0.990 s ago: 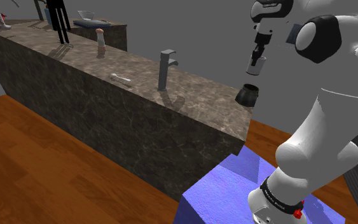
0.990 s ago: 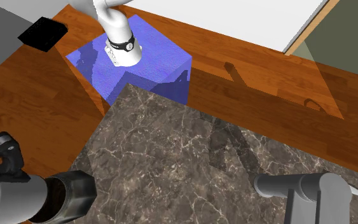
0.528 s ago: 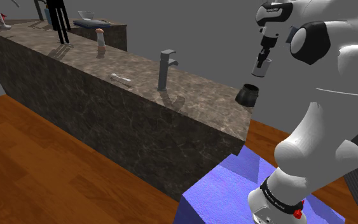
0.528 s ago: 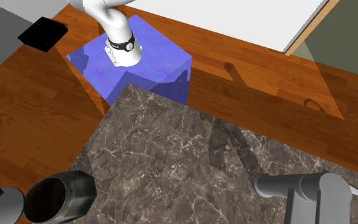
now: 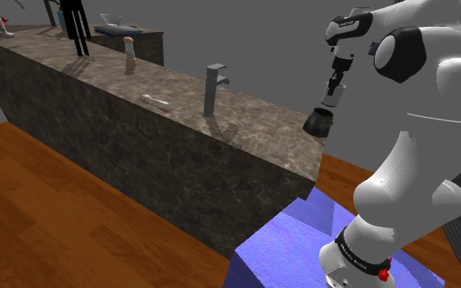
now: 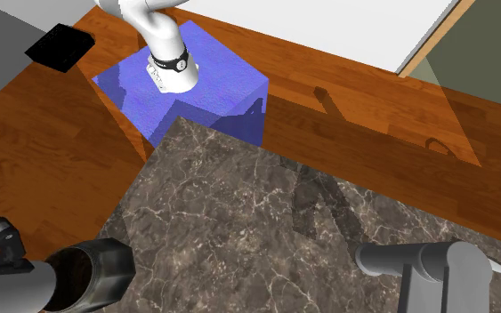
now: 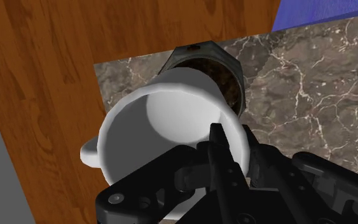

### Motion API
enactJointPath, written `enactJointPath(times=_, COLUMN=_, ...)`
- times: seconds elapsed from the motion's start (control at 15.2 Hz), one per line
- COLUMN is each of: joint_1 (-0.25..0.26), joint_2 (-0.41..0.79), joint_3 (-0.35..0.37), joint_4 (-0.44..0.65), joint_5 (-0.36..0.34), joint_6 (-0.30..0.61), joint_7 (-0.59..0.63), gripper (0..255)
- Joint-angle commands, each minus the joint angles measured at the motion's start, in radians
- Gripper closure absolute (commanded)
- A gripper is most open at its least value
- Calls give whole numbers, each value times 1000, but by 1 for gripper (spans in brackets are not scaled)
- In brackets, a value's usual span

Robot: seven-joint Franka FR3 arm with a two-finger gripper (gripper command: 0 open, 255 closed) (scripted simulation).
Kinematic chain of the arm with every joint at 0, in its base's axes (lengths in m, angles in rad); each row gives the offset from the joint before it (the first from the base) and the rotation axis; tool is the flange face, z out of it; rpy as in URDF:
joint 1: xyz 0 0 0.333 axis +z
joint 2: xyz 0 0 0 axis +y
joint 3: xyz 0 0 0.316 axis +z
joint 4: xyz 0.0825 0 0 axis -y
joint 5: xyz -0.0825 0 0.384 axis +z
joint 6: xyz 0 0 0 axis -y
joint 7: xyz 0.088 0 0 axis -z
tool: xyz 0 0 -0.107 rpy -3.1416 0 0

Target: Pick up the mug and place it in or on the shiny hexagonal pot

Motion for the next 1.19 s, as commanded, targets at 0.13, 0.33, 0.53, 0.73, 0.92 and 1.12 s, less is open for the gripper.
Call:
enactJointPath(times=0.13, joint_1=3, joint_2=2, joint_3=2, joint_4=-50, joint_5=0, joint_6=53, joint_7=4, gripper=255)
enactJointPath(times=0.33, joint_1=4, joint_2=6, joint_3=3, joint_4=-84, joint_5=2, joint_6=90, joint_7=5, gripper=255)
enactJointPath(times=0.53, joint_1=4, joint_2=6, joint_3=3, joint_4=-84, joint_5=2, joint_6=90, joint_7=5, gripper=255)
enactJointPath(times=0.73, joint_1=4, joint_2=6, joint_3=3, joint_4=-84, joint_5=2, joint_6=90, joint_7=5, gripper=255)
enactJointPath(times=0.92, joint_1=4, joint_2=6, joint_3=3, joint_4=-84, joint_5=2, joint_6=90, joint_7=5, gripper=0)
enactJointPath(times=1.12, joint_1=4, joint_2=6, joint_3=3, joint_4=-84, joint_5=2, joint_6=90, joint_7=5, gripper=0)
